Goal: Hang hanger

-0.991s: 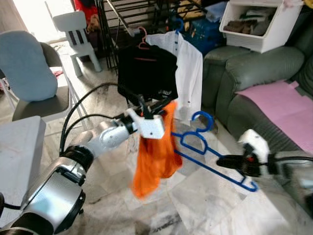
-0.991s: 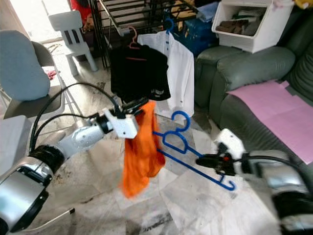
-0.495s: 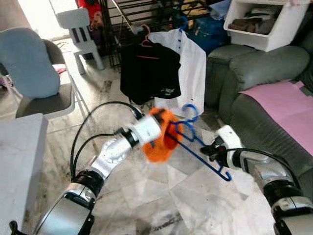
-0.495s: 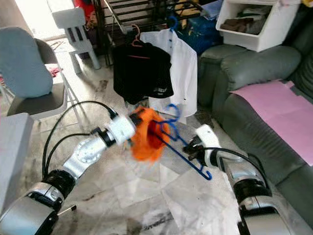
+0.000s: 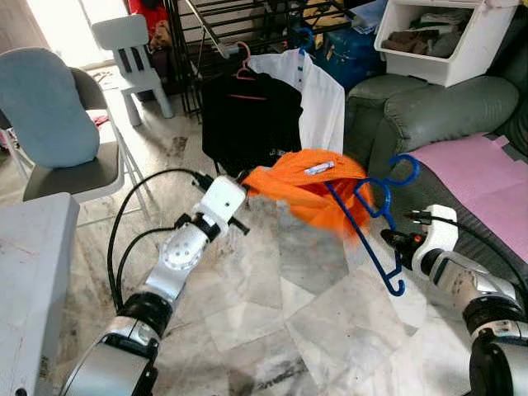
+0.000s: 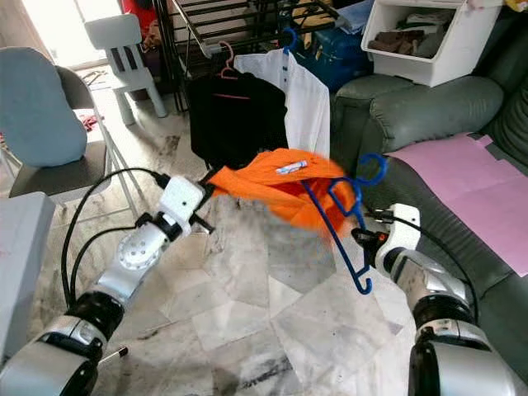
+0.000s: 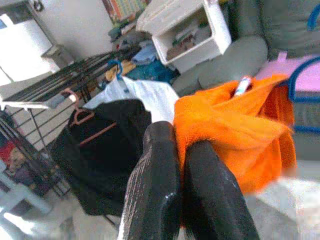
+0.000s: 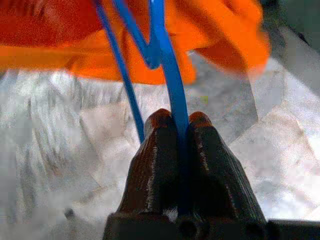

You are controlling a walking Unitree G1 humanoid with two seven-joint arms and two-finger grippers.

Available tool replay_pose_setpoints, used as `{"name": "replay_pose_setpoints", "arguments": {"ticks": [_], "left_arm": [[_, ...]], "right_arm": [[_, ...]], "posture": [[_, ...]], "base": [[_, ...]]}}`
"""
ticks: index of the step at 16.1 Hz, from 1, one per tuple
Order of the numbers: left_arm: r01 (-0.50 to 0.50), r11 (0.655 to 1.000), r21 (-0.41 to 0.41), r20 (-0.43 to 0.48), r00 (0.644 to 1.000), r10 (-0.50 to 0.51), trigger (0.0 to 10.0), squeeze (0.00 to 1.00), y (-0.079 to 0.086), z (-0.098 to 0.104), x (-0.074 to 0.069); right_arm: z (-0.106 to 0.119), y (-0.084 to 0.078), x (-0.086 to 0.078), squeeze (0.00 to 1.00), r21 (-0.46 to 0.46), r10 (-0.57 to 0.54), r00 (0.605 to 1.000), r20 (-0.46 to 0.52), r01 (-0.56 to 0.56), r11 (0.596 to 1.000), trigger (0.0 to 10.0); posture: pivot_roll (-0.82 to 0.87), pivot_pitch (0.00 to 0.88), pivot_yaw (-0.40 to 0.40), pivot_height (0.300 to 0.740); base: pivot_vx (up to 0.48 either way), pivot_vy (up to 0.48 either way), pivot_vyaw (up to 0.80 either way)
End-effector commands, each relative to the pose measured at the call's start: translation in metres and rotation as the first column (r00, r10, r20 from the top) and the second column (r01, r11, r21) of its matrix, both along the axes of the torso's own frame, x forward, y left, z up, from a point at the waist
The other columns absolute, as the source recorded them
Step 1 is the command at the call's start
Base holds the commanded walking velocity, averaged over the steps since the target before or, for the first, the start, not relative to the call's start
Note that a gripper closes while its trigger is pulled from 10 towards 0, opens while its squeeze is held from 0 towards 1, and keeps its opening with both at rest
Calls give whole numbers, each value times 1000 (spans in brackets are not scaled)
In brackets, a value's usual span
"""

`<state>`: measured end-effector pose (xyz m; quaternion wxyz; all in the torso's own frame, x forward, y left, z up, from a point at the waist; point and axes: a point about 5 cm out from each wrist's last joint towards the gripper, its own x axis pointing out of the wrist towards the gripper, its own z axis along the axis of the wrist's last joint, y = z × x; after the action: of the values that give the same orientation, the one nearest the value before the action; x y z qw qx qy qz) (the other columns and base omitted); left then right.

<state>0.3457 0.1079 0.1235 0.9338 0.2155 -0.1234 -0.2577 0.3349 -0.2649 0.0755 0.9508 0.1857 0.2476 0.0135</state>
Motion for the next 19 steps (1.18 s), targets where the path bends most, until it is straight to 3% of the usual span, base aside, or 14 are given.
{"name": "replay_pose_setpoints", "arguments": {"ticks": [1, 3, 4, 6, 8, 9, 10, 11, 12, 14, 16, 17, 18, 19], "left_arm": [[-43, 997, 60, -15, 999, 44, 10000, 0, 13, -10, -4], [35, 994, 100, -92, 995, -25, 10000, 0, -1, -29, -16], [110, 989, 103, -113, 989, -99, 10000, 0, -14, -36, -25], [287, 957, 39, -170, 946, -277, 10000, 0, -42, -40, -45], [413, 908, 65, -221, 894, -391, 10000, 0, -56, -45, -61], [456, 886, 86, -262, 868, -422, 10000, 0, -62, -50, -71], [445, 889, 108, -257, 876, -407, 10000, 0, -65, -50, -71], [424, 897, 123, -256, 887, -384, 10000, 0, -66, -49, -69], [415, 899, 137, -272, 889, -369, 10000, 0, -67, -50, -68], [429, 891, 148, -296, 879, -374, 10000, 0, -77, -48, -67], [424, 890, 166, -288, 884, -368, 10000, 0, -83, -46, -68], [424, 890, 168, -284, 885, -368, 10000, 0, -86, -45, -69], [423, 891, 164, -284, 885, -368, 10000, 0, -87, -43, -69], [429, 894, 132, -290, 879, -379, 10000, 0, -88, -38, -69]], "right_arm": [[30, -41, 4, 0, 7, -247, 966, 82, 247, 969, 10000], [64, -67, 11, 0, 78, -479, 857, 189, 473, 878, 10000], [80, -71, 15, 0, 84, -520, 823, 230, 515, 853, 10000], [110, -62, 29, 0, 44, -479, 792, 378, 501, 864, 10000], [122, -63, 32, 0, 141, -558, 719, 415, 555, 820, 10000], [129, -49, 42, 0, 202, -532, 745, 402, 494, 845, 10000], [133, -22, 55, 0, 116, -387, 819, 424, 375, 920, 10000], [136, 11, 65, 0, 112, -234, 871, 432, 205, 972, 10000], [137, 40, 71, 0, 118, -82, 890, 448, 32, 993, 10000], [131, 90, 71, 0, 95, 152, 871, 468, -221, 971, 10000], [110, 114, 60, 0, 91, 311, 858, 410, -377, 922, 10000], [91, 127, 46, 0, 97, 430, 834, 347, -488, 868, 10000], [74, 131, 33, 0, 125, 477, 827, 298, -529, 839, 10000], [49, 117, 22, 0, 163, 408, 890, 203, -442, 882, 10000]], "posture": [[-214, 0, 45, 740], [-226, 0, 54, 740], [-229, 0, 55, 740], [-226, 0, 49, 740], [-220, 0, 48, 740], [-212, 0, 42, 740], [-212, 0, 42, 740], [-209, 0, 41, 740], [-209, 0, 41, 740], [-211, 0, 42, 740], [-214, 0, 43, 740], [-215, 0, 43, 740], [-217, 0, 42, 740], [-221, 0, 44, 740]], "base": [[0, 0, 0], [0, 0, 0], [0, 0, 0], [0, 0, 0], [0, 0, 0], [0, 0, 0], [0, 0, 0], [0, 0, 0], [0, 0, 0], [0, 0, 0], [0, 0, 0], [0, 0, 0], [0, 0, 0], [0, 0, 0]]}}
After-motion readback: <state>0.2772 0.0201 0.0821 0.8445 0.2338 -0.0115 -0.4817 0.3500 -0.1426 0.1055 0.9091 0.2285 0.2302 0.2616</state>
